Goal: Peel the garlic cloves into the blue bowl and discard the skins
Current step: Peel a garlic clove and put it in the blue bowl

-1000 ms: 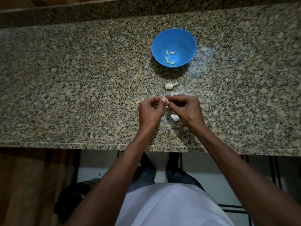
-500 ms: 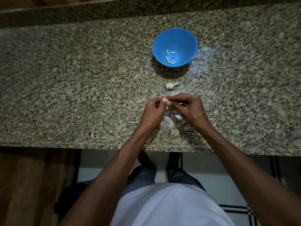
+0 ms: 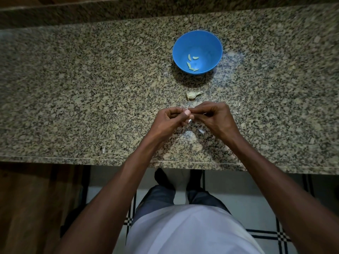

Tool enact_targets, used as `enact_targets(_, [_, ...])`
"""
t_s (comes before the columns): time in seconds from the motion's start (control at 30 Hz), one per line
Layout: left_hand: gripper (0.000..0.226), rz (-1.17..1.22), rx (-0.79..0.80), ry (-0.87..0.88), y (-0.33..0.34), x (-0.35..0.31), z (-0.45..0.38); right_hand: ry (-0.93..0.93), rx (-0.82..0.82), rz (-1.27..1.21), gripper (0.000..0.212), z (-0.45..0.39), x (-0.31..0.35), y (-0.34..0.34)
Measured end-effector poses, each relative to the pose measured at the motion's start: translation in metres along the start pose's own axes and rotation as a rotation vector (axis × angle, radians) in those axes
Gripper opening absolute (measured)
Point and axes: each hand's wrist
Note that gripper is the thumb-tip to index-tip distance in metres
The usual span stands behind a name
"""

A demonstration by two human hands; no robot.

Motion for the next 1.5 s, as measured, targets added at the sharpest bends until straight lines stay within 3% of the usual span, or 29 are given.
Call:
enact_targets(0.2, [0.018,-0.034,-0.017,0.041,-0.002,0.003,0.001,0.085,0.039,-0.296,0.027,0.004,0.003,0.002])
enact_targets(0.4, [0.023,-0.205,-0.029,0.053,0.013,0.008,0.002,0.173,0.052,-0.379,0.026,0.008,0.003,0.003])
enact_targets(0.63, [0.023,-0.067,-0.037,0.042,0.012,0.011,0.001,0.29,0.072,-0.491,0.025,0.009,-0.003,0.001])
enact_targets(0.8, [0.006,-0.033,-0.031,0.035,0.011,0.013,0.001,0.363,0.089,-0.58,0.02,0.01,-0.007,0.001])
enact_targets(1.03, [0.028,0.058,-0.106,0.044,0.014,0.013,-0.003,0.344,0.082,-0.515,0.029,0.009,-0.007,-0.005])
enact_targets(1.37, [0.031,0.055,-0.055,0.059,0.008,0.008,-0.002,0.293,0.098,-0.426,0.032,0.003,-0.005,-0.013])
enact_targets(1.5, [0.02,0.026,-0.033,0.032,0.005,0.005,-0.004,0.229,0.11,-0.299,0.031,0.001,-0.004,-0.014])
Point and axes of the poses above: each hand's wrist, its own z-axis away from the middle knuckle, its own y-axis out of the palm, x = y × z, and after that the axes turned 13 degrees about z, right-handed
